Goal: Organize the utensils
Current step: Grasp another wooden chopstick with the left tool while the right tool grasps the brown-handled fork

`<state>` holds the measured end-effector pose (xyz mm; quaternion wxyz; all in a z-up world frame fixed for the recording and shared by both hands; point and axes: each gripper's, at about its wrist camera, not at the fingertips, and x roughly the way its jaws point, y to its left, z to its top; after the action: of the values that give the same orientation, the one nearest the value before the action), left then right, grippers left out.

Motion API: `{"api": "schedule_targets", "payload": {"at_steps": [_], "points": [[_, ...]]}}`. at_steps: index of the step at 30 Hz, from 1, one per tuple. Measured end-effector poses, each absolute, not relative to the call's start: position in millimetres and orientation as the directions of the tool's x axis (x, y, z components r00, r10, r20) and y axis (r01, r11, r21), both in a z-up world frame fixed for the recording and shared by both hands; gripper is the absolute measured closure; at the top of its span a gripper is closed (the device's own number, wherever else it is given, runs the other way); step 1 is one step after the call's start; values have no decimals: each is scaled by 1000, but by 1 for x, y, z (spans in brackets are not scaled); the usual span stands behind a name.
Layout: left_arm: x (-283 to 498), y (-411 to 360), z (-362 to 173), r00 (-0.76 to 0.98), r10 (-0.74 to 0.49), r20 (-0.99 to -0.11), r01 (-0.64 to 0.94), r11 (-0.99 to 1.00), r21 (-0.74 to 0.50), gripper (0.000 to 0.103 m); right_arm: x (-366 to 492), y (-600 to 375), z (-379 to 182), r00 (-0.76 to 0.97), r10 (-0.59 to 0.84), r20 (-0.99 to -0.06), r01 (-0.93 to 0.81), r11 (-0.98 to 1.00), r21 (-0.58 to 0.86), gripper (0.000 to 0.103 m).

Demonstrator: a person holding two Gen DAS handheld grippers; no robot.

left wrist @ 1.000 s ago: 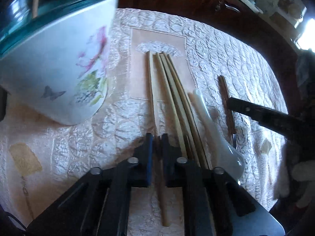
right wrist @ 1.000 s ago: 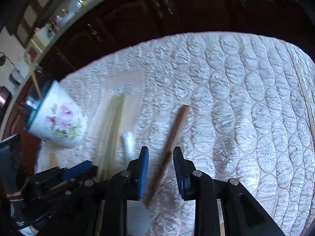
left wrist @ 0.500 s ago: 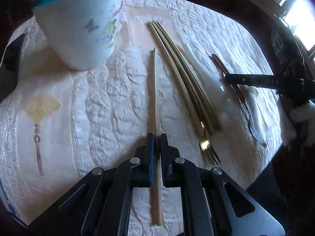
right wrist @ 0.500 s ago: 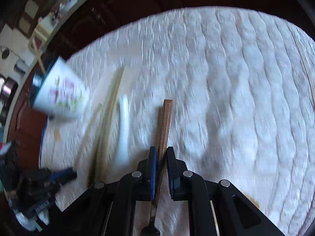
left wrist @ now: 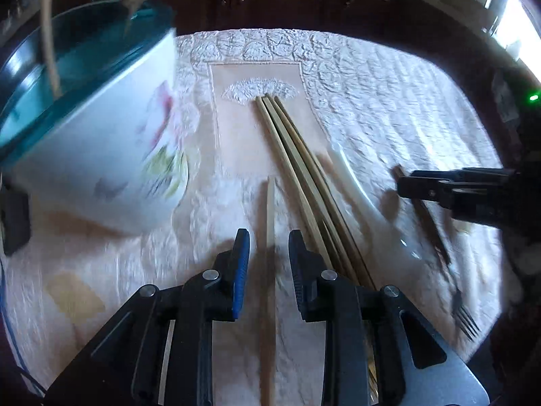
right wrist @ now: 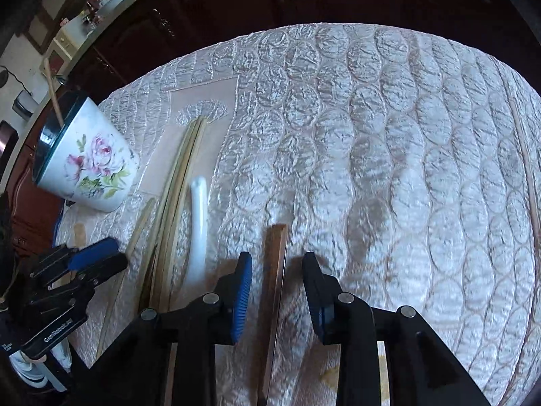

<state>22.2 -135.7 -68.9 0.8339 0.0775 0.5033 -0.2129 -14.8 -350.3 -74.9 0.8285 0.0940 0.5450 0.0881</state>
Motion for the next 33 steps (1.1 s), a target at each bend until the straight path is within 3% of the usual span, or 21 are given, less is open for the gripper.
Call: {"api": "schedule_targets", "payload": {"at_steps": [3, 4, 6, 7, 13, 18, 22, 27, 28, 30, 33], "points": [[32, -141, -77, 397, -258, -881, 426, 902, -72, 81, -1, -342, -79, 392, 239, -888, -45, 970, 241, 92], [33, -141, -76, 400, -261, -879, 431, 900, -71, 83, 2, -342, -80, 392, 240, -888, -49, 970, 240, 92], [33, -138, -74, 380, -282, -881, 442, 892, -95, 98, 7, -338, -78, 399, 244, -884, -61, 969, 241, 93], [34, -135, -71, 370, -301, -879, 439, 891, -120, 99, 6, -339, -75, 404, 255, -879, -64, 966, 251, 93], [18, -91, -28, 385, -449, -806, 429, 861, -275, 99, -15, -341, -27, 494, 318, -809, -116, 946, 301, 94], [8, -86, -21, 404, -424, -811, 446, 865, -230, 99, -34, -335, -1, 537, 313, -783, -153, 949, 274, 94], [11, -107, -45, 390, -380, -838, 438, 878, -194, 85, -41, -341, -1, 550, 301, -779, -136, 952, 272, 94], [24, -133, -81, 366, -282, -887, 440, 892, -102, 85, -49, -342, 10, 565, 309, -765, -141, 950, 279, 94], [24, -135, -80, 378, -283, -881, 446, 890, -95, 85, -50, -341, 13, 570, 311, -761, -149, 949, 276, 94], [23, -137, -78, 367, -289, -884, 460, 882, -97, 97, -58, -347, 19, 580, 316, -751, -156, 948, 279, 94], [17, -124, -65, 356, -348, -868, 467, 870, -157, 99, -65, -348, 30, 597, 327, -732, -167, 944, 285, 94]]}}
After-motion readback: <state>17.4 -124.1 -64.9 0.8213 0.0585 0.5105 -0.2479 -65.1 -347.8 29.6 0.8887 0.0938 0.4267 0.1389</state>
